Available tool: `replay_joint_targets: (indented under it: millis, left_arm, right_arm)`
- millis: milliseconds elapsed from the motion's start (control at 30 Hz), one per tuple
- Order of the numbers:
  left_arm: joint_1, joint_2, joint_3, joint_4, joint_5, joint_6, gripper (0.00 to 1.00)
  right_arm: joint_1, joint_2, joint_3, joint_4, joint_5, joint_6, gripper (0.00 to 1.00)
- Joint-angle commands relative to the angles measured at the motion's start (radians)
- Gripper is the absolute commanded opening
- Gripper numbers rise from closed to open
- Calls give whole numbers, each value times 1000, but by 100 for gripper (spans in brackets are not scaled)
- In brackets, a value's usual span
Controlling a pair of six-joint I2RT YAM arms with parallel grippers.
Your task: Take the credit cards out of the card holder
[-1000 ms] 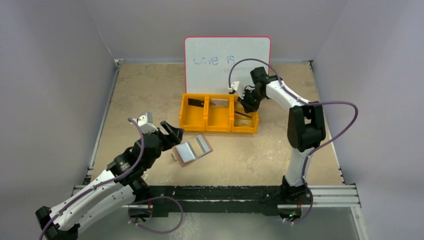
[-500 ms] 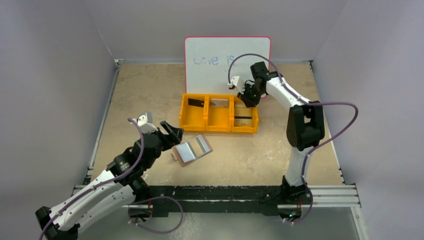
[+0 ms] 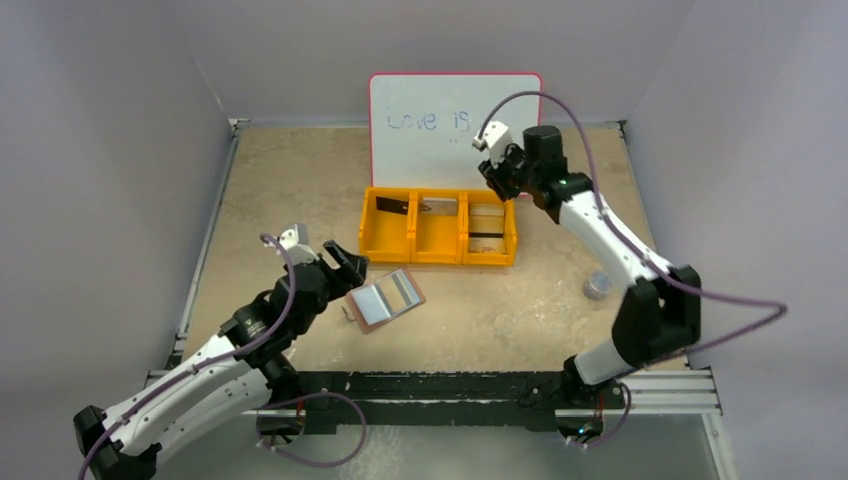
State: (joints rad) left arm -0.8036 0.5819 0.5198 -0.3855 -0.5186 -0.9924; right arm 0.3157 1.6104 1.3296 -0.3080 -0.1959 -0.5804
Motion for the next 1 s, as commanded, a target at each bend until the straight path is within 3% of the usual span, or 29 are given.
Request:
replay_joint_targets:
  millis: [0,167,233,367,467,600,733,800,867,967]
  left_arm:
    - [-2,51,22,43,-40,-33,75]
    - [-2,115,47,28,-63,-81,75]
    - [-2,138,56,27,-57,-89,75]
    - [-1,158,56,44,-38,-116,75]
    - [-1,161,61,30,-34,-147,75]
    - [-2,141,7,5,-41,-193,75]
    - [-2,115,-99,91,34,-235,75]
    - [-2,113,-146,92,43,-325,75]
    - [-2,115,-163,237,68,-271,75]
    - [-1,224,-24,83,0,-196,80]
  right_arm:
    - [3,-208,-150,373,-90,518,45]
    - [3,-272,-276,420,-205,816,48]
    - [3,-274,-289,385,-205,889,43]
    - [23,-303,-469,539,-290,1054,43]
    - [89,-299,-516,525,-213,1074,43]
    - [263,-338,-540,459,48,1054,43]
    - [307,-342,-612,461,99,1126,44]
    - [312,-324,-636,485,100,1182,44]
    - [356,-303,-658,528,107,1225,43]
    - [398,-223,-642,532,69,1241,44]
